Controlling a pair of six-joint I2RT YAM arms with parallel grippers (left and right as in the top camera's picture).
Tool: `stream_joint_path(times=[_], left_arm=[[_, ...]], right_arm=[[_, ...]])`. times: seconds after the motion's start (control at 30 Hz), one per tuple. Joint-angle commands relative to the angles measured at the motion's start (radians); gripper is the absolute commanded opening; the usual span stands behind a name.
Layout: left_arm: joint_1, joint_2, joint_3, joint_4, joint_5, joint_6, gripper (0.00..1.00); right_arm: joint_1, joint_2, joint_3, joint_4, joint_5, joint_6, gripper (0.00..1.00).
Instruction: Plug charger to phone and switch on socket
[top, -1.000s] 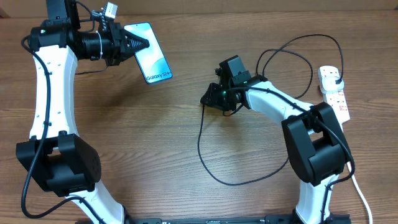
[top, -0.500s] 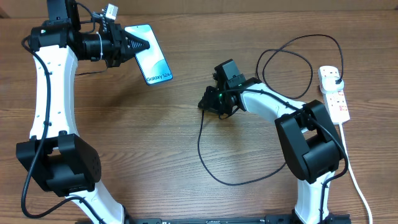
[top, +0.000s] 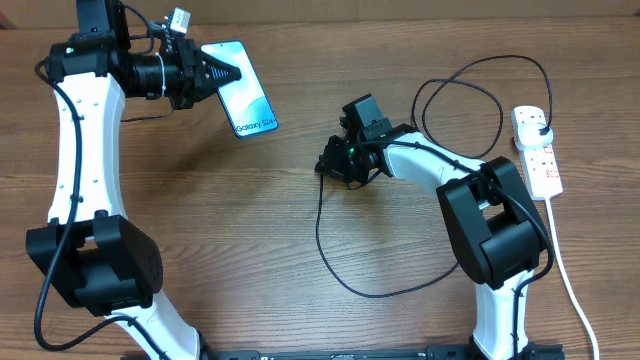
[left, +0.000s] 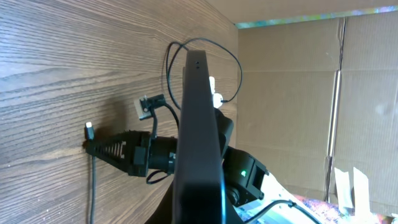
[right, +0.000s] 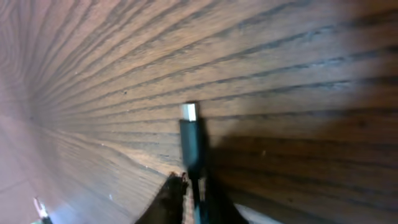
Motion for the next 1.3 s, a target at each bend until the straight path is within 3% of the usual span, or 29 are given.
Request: stream_joint_path(times=[0.0, 0.23, 0.4, 0.67, 0.8, 0.97, 1.1, 1.27], left_arm=[[-0.015, -0.004, 0.009, -0.003, 0.031, 0.005, 0.04], [-0.025, -0.004, 0.009, -0.014, 0.031, 0.005, 0.04], [-0.043, -0.004, 0.009, -0.043, -0.029, 0.017, 0.04], [-0.093, -0.004, 0.009, -0.132, 0.0, 0.183, 0.04], [-0.104, -0.004, 0.009, -0.21, 0.089, 0.326, 0.04], [-0.118, -0.004, 0.009, -0.29, 0.088, 0.457, 0.04], [-0.148, -0.004, 0.009, -0.332, 0.122, 0.576, 0.04], [-0.197, -0.004, 0.009, -0.322, 0.142, 0.59, 0.05]], right_arm=[[0.002, 0.042, 0.001, -0.004, 0.029, -0.001, 0.04], [-0.009, 0.023, 0.002, -0.002, -0.005, -0.036, 0.04], [-0.035, -0.084, 0.002, -0.028, -0.031, -0.11, 0.04], [-0.04, -0.352, 0.002, -0.167, -0.031, -0.164, 0.04], [-0.047, -0.489, 0.002, -0.255, -0.027, -0.194, 0.04], [-0.097, -0.597, 0.002, -0.352, -0.035, -0.238, 0.04], [-0.144, -0.672, 0.001, -0.418, -0.15, -0.317, 0.04], [-0.161, -0.777, -0.04, -0.415, -0.237, -0.354, 0.04]])
